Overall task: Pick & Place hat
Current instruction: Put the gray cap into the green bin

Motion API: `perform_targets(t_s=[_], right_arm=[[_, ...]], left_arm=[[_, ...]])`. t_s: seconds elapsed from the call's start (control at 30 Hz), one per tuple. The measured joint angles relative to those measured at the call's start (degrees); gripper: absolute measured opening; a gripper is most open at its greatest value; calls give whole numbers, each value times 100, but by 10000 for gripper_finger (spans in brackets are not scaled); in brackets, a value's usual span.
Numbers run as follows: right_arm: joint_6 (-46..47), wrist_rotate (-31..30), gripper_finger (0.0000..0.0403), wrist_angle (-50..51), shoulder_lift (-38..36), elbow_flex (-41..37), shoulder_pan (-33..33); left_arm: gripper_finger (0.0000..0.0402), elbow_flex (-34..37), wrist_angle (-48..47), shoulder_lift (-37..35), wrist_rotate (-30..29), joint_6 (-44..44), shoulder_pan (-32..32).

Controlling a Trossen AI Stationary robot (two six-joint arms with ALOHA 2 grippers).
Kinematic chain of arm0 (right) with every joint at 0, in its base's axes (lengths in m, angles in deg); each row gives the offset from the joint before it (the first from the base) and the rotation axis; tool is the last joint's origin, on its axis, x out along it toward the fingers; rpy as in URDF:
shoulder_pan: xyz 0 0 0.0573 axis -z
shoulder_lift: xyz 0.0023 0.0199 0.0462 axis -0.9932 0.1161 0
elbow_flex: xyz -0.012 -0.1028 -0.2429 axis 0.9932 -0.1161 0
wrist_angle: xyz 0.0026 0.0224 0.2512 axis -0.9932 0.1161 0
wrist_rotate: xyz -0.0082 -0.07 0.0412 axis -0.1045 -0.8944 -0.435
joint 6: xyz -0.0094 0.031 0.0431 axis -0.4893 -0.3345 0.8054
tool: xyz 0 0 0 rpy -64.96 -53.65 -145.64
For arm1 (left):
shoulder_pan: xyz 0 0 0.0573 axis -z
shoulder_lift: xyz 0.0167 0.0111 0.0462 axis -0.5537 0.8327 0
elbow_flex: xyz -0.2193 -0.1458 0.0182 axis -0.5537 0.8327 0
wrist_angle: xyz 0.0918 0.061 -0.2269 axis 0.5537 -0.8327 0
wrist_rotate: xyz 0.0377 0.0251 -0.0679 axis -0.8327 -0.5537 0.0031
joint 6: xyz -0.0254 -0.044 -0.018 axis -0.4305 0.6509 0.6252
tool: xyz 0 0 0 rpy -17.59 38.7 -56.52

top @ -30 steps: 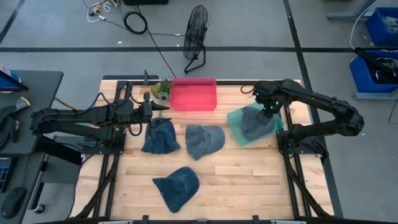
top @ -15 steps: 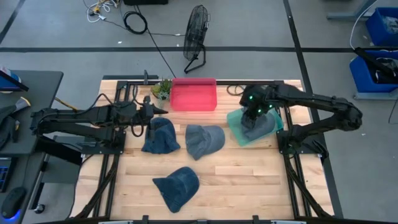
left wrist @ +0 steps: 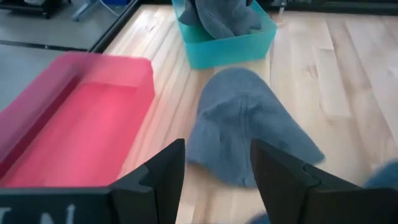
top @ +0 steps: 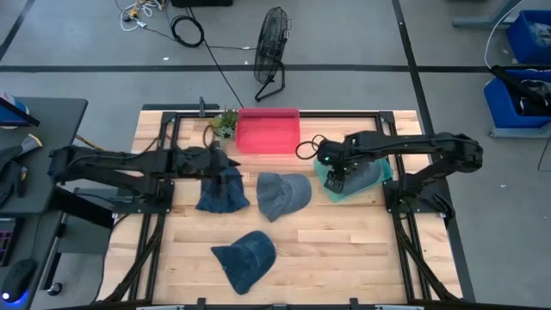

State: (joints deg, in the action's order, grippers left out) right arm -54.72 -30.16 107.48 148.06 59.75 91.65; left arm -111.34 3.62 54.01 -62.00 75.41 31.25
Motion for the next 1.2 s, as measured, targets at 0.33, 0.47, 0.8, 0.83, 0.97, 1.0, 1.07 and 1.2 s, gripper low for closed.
perform_targets(t_s=[0.33, 0.47, 0.8, 0.83, 0.97, 1.0, 1.07, 1.2], right_arm=[[149, -204, 244, 1090, 163, 0, 4], [157, -282, 239, 1107, 163, 0, 4], [786, -307, 235, 777, 160, 0, 4], [856, -307, 235, 673, 160, 0, 4], [946, -278, 235, 129, 160, 0, -6], [950, -245, 235, -33, 160, 0, -19], [1007, -176, 236, -440, 160, 0, -60], [1260, -155, 236, -1612, 158, 0, -201]], left_arm=[[189, -533, 1114, 2119, 5, -959, -272], [189, -944, 1100, 3016, 311, -1095, -458], [187, -1384, 1138, 4484, 652, -1097, -545], [184, -1385, 1183, 4564, 650, -1099, -546], [131, -1388, 1191, 4669, 647, -973, -532], [106, -1388, 1175, 4666, 649, -918, -520], [48, -1388, 1177, 4645, 649, -835, -511], [22, -1376, 1279, 4530, 450, -426, -435]])
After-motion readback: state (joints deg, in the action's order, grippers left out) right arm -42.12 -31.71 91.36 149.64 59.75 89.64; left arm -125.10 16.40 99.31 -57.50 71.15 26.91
